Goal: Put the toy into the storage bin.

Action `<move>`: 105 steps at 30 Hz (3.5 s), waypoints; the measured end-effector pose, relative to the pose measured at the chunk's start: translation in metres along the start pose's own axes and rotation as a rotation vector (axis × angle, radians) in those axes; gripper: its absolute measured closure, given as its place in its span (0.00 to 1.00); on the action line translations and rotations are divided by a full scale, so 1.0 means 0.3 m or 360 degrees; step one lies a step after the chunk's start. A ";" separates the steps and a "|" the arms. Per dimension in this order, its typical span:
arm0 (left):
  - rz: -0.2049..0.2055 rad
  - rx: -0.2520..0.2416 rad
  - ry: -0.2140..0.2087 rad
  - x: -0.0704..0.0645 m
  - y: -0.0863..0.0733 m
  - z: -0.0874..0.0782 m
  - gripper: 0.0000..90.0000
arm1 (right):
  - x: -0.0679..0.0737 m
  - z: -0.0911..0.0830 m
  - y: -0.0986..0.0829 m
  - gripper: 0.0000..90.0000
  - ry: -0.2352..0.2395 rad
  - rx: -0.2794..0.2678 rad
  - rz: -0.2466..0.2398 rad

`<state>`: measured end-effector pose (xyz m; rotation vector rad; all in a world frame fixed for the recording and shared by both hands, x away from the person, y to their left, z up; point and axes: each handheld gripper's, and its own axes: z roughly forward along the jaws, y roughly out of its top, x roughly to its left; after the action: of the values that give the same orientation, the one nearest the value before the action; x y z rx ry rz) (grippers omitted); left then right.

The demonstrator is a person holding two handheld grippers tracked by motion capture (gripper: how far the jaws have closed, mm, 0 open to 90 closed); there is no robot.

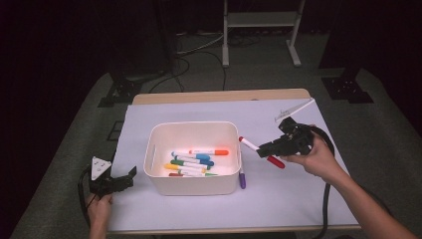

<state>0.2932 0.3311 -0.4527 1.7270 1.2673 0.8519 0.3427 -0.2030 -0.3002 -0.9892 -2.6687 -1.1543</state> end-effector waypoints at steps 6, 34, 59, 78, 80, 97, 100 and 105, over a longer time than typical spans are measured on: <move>0.0004 0.0006 -0.0001 0.000 0.000 0.000 0.00 | 0.045 0.018 0.063 0.84 0.0038 0.0027 -0.0077; -0.0009 0.0006 -0.0006 0.001 0.000 0.001 0.00 | 0.159 0.217 0.251 0.84 0.0286 0.0149 -0.0274; -0.0006 -0.0002 -0.0013 0.002 0.000 0.001 0.00 | 0.223 0.496 0.326 0.84 0.0319 0.0421 -0.0413; 0.0002 0.0005 -0.0013 0.001 0.000 0.000 0.00 | 0.143 0.206 0.229 0.57 0.0170 0.0126 -0.0285; 0.0003 0.0007 -0.0012 0.001 0.000 0.000 0.00 | 0.121 0.149 0.199 0.57 0.0144 0.0073 -0.0258; -0.0005 0.0004 -0.0003 0.001 0.000 0.001 0.00 | -0.070 0.172 -0.079 0.54 -0.0018 0.0063 -0.0013; -0.0009 0.0005 -0.0006 0.002 0.000 0.001 0.00 | -0.078 0.239 -0.103 0.54 -0.0067 0.0104 -0.0014; -0.0009 0.0002 -0.0005 0.002 0.000 0.001 0.00 | -0.089 0.335 -0.132 0.54 -0.0146 0.0156 0.0013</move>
<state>0.2936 0.3316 -0.4528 1.7245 1.2699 0.8448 0.3588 -0.1695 -0.4051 -1.0600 -2.7591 -0.9886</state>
